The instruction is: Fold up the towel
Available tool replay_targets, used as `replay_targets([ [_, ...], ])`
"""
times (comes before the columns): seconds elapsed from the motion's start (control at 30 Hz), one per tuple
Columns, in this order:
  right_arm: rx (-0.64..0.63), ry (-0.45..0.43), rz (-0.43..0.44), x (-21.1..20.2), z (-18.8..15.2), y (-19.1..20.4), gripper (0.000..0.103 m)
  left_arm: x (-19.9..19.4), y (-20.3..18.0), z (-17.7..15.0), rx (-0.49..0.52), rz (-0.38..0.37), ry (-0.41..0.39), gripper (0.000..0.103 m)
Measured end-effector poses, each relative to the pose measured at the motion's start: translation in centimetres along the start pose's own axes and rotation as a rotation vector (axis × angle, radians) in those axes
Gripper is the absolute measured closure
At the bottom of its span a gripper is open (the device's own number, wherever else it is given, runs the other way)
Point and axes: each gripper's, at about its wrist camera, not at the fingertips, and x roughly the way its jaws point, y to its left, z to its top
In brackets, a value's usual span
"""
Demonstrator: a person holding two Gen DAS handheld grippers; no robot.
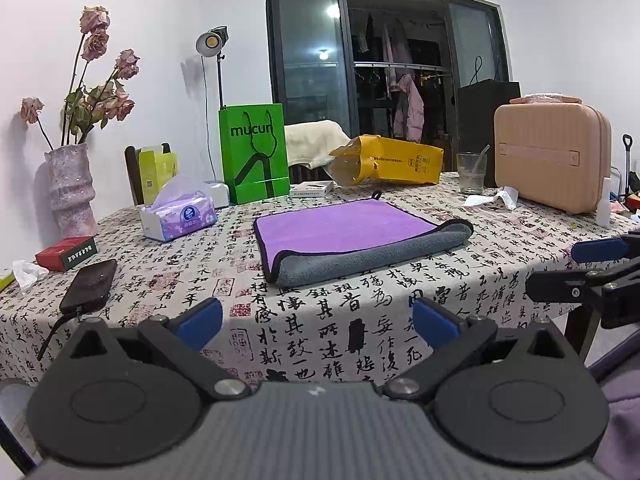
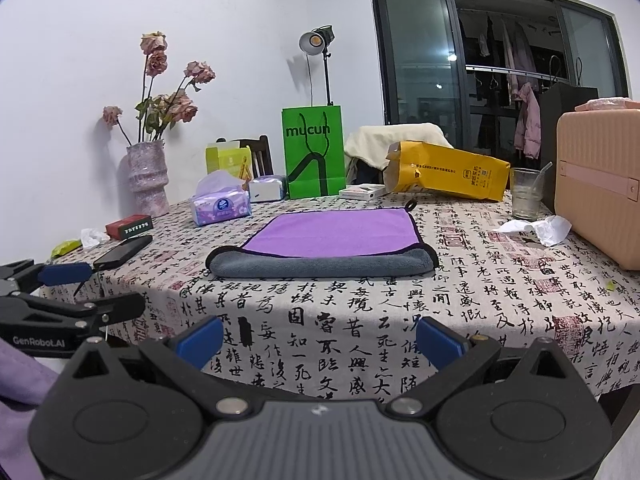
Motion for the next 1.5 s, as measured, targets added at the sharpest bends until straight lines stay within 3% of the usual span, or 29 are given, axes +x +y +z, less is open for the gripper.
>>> replay_targets([
  [0.8,-0.06,-0.02,-0.069,1.7,0.2,-1.0,0.0,1.7,1.7,1.5,0.031,0.019,-0.028,0.0],
  [1.5,-0.133,-0.086,-0.137,5.6,1.3,-4.7,0.0,7.2,2.5,2.5,0.025,0.044,0.033,0.0],
])
